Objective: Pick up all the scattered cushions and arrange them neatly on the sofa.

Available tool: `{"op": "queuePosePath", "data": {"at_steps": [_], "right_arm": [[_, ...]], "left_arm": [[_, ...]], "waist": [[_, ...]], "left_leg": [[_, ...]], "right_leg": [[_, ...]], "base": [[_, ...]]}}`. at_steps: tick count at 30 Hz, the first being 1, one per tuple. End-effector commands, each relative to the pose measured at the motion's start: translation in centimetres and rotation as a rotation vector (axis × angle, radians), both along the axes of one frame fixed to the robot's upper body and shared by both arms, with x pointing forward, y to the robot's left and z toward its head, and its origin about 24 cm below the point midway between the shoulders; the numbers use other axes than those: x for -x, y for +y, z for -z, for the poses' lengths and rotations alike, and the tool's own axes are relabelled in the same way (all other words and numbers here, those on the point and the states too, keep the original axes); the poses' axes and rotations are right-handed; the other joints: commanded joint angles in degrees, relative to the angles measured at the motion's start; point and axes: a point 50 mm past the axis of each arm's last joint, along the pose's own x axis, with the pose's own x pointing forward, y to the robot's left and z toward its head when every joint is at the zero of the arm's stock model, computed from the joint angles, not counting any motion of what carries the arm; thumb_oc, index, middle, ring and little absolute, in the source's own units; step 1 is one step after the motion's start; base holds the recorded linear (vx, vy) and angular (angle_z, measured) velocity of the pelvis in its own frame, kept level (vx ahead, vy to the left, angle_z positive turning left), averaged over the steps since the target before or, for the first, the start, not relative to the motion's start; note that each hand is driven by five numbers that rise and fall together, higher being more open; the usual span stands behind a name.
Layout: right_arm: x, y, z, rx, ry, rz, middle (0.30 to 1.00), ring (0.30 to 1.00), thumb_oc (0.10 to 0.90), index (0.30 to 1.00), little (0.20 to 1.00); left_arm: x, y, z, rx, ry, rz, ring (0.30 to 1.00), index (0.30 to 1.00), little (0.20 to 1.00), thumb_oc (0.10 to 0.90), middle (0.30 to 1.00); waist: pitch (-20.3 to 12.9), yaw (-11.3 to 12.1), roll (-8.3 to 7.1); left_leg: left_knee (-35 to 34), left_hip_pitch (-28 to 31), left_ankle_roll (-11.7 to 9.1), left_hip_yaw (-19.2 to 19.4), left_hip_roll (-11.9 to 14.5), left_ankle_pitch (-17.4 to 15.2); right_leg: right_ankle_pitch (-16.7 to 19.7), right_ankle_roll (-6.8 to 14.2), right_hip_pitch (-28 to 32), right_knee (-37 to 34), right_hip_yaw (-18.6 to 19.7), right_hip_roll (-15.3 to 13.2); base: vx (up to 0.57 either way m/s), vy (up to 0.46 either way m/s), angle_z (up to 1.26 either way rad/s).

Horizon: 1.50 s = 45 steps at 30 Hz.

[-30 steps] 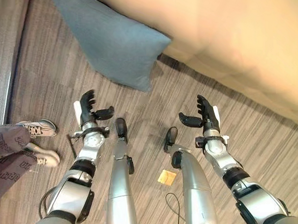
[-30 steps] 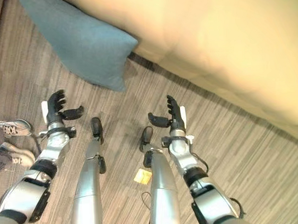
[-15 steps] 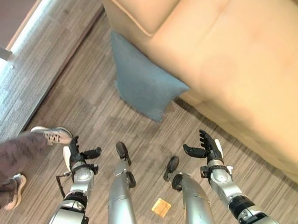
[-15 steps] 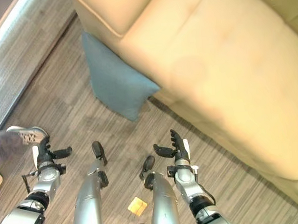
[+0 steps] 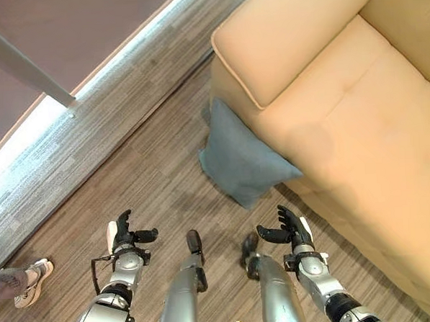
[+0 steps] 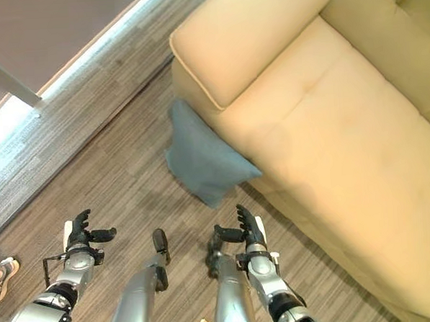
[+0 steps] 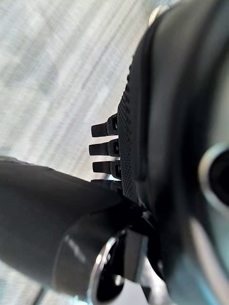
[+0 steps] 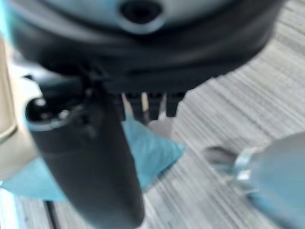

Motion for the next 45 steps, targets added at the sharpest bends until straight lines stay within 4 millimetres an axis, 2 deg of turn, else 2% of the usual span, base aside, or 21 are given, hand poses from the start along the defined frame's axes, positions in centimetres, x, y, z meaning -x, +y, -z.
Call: {"op": "queuePosePath", "data": {"at_steps": [1, 2, 3, 5, 7, 8, 10, 11, 13, 15, 18, 24, 25, 26, 27, 28, 30, 31, 33, 42, 45], "right_arm": [[1.9, -2.8, 0.7, 0.014, 0.012, 0.105, 0.900, 0.900, 0.800, 0.900, 0.900], [1.7, -2.9, 0.5, 0.016, 0.003, 0.109, 0.900, 0.900, 0.800, 0.900, 0.900], [1.3, -2.8, 0.3, 0.007, -0.009, 0.123, 0.900, 0.900, 0.800, 0.900, 0.900], [1.2, -2.7, 0.3, -0.018, -0.009, 0.144, 0.900, 0.900, 0.800, 0.900, 0.900], [1.1, -2.1, 0.4, -0.133, -0.023, 0.221, 0.900, 0.900, 0.800, 0.900, 0.900], [1.1, -2.1, 0.4, -0.133, -0.023, 0.221, 0.900, 0.900, 0.800, 0.900, 0.900], [0.7, -1.4, -0.3, -0.134, -0.060, 0.185, 0.900, 0.900, 0.800, 0.900, 0.900], [0.7, -1.4, -0.3, -0.134, -0.059, 0.185, 0.900, 0.900, 0.800, 0.900, 0.900], [0.2, -1.4, -1.1, -0.093, -0.107, 0.157, 0.900, 0.900, 0.800, 0.900, 0.900], [0.3, -1.2, -1.3, -0.106, -0.118, 0.144, 0.900, 0.900, 0.800, 0.900, 0.900], [-0.8, -1.3, -2.9, -0.100, -0.185, 0.136, 0.900, 0.900, 0.800, 0.900, 0.900], [-3.8, -1.1, -6.2, -0.390, -0.348, 0.300, 0.900, 0.900, 0.800, 0.900, 0.900], [-4.3, -1.2, -6.7, -0.430, -0.371, 0.334, 0.900, 0.900, 0.800, 0.900, 0.900], [-4.3, -1.2, -6.7, -0.431, -0.373, 0.333, 0.900, 0.900, 0.800, 0.900, 0.900], [-4.6, -2.1, -7.1, -0.422, -0.386, 0.374, 0.900, 0.900, 0.800, 0.900, 0.900], [-4.6, -2.0, -7.1, -0.424, -0.387, 0.375, 0.900, 0.900, 0.800, 0.900, 0.900], [-5.1, -2.1, -7.6, -0.437, -0.411, 0.433, 0.900, 0.900, 0.800, 0.900, 0.900], [-5.2, -2.1, -7.7, -0.439, -0.414, 0.433, 0.900, 0.900, 0.800, 0.900, 0.900], [-6.6, -1.4, -9.5, -0.473, -0.474, 0.443, 0.900, 0.900, 0.800, 0.900, 0.900], [-6.2, -0.3, -10.0, -0.487, -0.502, 0.413, 0.900, 0.900, 0.800, 0.900, 0.900], [-6.7, 0.2, -11.6, -0.486, -0.557, 0.442, 0.900, 0.900, 0.800, 0.900, 0.900]], "left_arm": [[0.9, -1.4, 1.0, 0.022, 0.007, 0.044, 0.900, 0.900, 0.900, 0.800, 0.900], [0.6, -1.8, 0.7, 0.037, -0.018, 0.044, 0.900, 0.900, 0.900, 0.800, 0.900], [0.3, -2.1, 0.6, 0.054, -0.035, 0.042, 0.900, 0.900, 0.900, 0.800, 0.900], [0.3, -2.1, 0.5, 0.067, -0.041, 0.031, 0.900, 0.900, 0.900, 0.800, 0.900], [0.1, -2.2, 0.3, 0.090, -0.064, 0.000, 0.900, 0.900, 0.900, 0.800, 0.900], [0.1, -2.2, 0.3, 0.090, -0.063, 0.000, 0.900, 0.900, 0.900, 0.800, 0.900], [0.1, -1.6, 0.1, 0.095, -0.081, -0.043, 0.900, 0.900, 0.900, 0.800, 0.900], [0.1, -1.6, 0.1, 0.095, -0.081, -0.043, 0.900, 0.900, 0.900, 0.800, 0.900], [-0.5, -0.3, -0.9, 0.073, -0.121, -0.089, 0.900, 0.900, 0.900, 0.800, 0.900], [-0.6, 0.0, -1.0, 0.087, -0.137, -0.131, 0.900, 0.900, 0.900, 0.800, 0.900], [-2.0, 0.7, -2.7, 0.084, -0.202, -0.144, 0.900, 0.900, 0.900, 0.800, 0.900], [-8.1, 1.4, -13.2, -0.028, -0.579, -0.054, 0.900, 0.900, 0.900, 0.800, 0.900], [-9.0, 2.4, -17.8, -0.030, -0.756, -0.088, 0.900, 0.900, 0.900, 0.800, 0.900], [-9.0, 2.4, -17.8, -0.031, -0.758, -0.089, 0.900, 0.900, 0.900, 0.800, 0.900], [-9.4, 2.5, -20.8, -0.049, -0.856, -0.068, 0.900, 0.900, 0.900, 0.800, 0.900], [-9.4, 2.5, -20.9, -0.050, -0.856, -0.068, 0.900, 0.900, 0.900, 0.800, 0.900], [-10.0, 0.8, -24.6, -0.022, -0.992, 0.002, 0.900, 0.900, 0.900, 0.800, 0.900], [-10.0, 0.8, -24.7, -0.023, -0.995, 0.003, 0.900, 0.900, 0.900, 0.800, 0.900], [-10.6, 0.2, -26.8, 0.011, -1.055, 0.002, 0.900, 0.900, 0.900, 0.800, 0.900], [-11.2, -2.6, -24.8, 0.188, -1.004, 0.040, 0.900, 0.900, 0.900, 0.800, 0.900], [-11.5, -4.2, -23.7, 0.230, -0.952, 0.064, 0.900, 0.900, 0.900, 0.800, 0.900]], "waist": [[-0.88, -0.26, 0.35], [0.23, 0.46, 0.10], [0.53, 1.22, 0.37], [0.44, 1.52, 0.44], [0.05, 1.60, 1.12], [0.11, 1.67, 0.93], [0.35, 3.56, 1.17], [0.40, 3.59, 1.03], [1.01, 4.30, -0.13], [0.78, 3.29, 0.78], [0.25, 2.92, -0.46], [1.35, 1.65, -1.16], [2.25, 2.67, -1.03], [2.26, 2.62, -1.06], [1.94, 3.64, -0.68], [2.05, 3.57, -0.58], [4.15, 4.35, -1.60], [4.38, 4.46, -1.57], [4.74, 3.48, -0.83], [3.89, 1.27, 0.55], [3.58, 0.64, 1.65]], "left_leg": [[21.00, 0.14, -7.71, -0.59, 1.65, -13.77], [29.66, -4.37, -10.08, -1.08, 4.08, -8.87], [33.87, -7.29, -10.36, -2.06, 6.07, -7.92], [35.67, -9.68, -9.85, -3.16, 6.19, -8.33], [21.33, -10.12, -8.69, -4.86, 9.85, -8.46], [20.88, -9.71, -8.65, -4.62, 9.71, -8.32], [2.81, -8.34, -9.32, -10.02, 11.58, -1.71], [2.16, -7.89, -9.34, -9.84, 11.51, -1.39], [-3.25, -8.94, -10.19, -14.93, 12.21, 0.99], [-5.13, -6.87, -11.48, -13.08, 12.94, 2.65], [-3.93, -8.39, -10.79, -11.56, 10.08, 2.18], [-0.84, -16.64, -9.92, -8.18, 5.15, -0.33], [-1.59, -18.31, -9.66, -6.33, 5.97, -0.39], [-1.49, -18.47, -9.62, -6.35, 5.92, -0.44], [-1.45, -20.89, -9.25, -4.54, 6.81, -0.34], [-1.18, -21.01, -9.28, -4.78, 6.80, -0.50], [1.10, -23.27, -9.63, -4.03, 6.52, -0.56], [1.40, -23.37, -9.69, -4.10, 6.68, -0.71], [2.94, -25.70, -9.19, -4.93, 7.39, -0.92], [17.36, -33.10, -6.93, -4.57, 8.25, -7.17], [22.84, -37.18, -6.01, -3.93, 8.19, -9.33]], "right_leg": [[0.81, -2.26, 7.83, -6.58, 1.96, 4.09], [0.10, -3.85, 8.76, -6.73, 2.14, 4.91], [-0.91, -5.03, 9.66, -7.42, 1.95, 6.37], [-1.51, -5.52, 9.90, -7.44, 2.07, 7.17], [-3.08, -4.14, 8.45, -4.94, 3.04, 7.35], [-3.08, -4.10, 8.54, -4.92, 3.21, 7.20], [-3.79, -3.10, 8.25, -3.25, 5.16, 7.99], [-3.83, -3.11, 8.29, -3.18, 5.27, 7.91], [-5.37, -2.47, 7.40, -0.46, 7.87, 7.99], [-6.33, -1.56, 4.23, 4.20, 9.37, 7.32], [-4.15, -0.71, -0.11, 3.94, 11.27, 5.12], [2.12, 2.65, -5.22, -1.63, 11.85, 0.64], [3.85, 4.12, -7.39, 0.48, 6.20, -2.27], [3.81, 4.19, -7.58, 0.65, 6.21, -2.35], [2.26, 4.56, -4.91, 3.12, 1.04, -4.11], [2.15, 4.56, -4.72, 3.09, 0.78, -4.10], [-0.23, 2.88, -2.28, -2.58, 0.44, -1.33], [-0.19, 2.79, -2.14, -2.75, 0.38, -1.15], [0.64, 2.75, -6.49, -1.08, 2.35, -0.42], [-4.01, 1.01, -17.58, 14.54, 6.22, -3.09], [-6.74, -0.09, -22.22, 20.21, 8.38, -3.81]], "base": [[0.10, -0.284, 0.93], [-0.02, -0.229, 0.56], [0.01, -0.174, 0.03], [0.09, -0.039, -0.28], [0.18, 0.102, -0.27], [0.14, 0.173, -0.21], [0.12, 0.225, -0.19], [0.11, 0.159, -0.31], [0.13, 0.159, -0.67], [0.13, 0.377, -0.75], [0.02, 0.292, -0.73], [-0.03, 0.304, -0.08], [-0.07, 0.304, -0.25], [-0.13, 0.273, -0.48], [-0.07, 0.071, -0.56], [-0.12, 0.119, -0.56], [-0.07, -0.017, -0.23], [-0.06, -0.033, -0.05], [-0.05, 0.091, -0.05], [0.02, 0.076, -0.16], [0.04, 0.046, -0.10]]}}
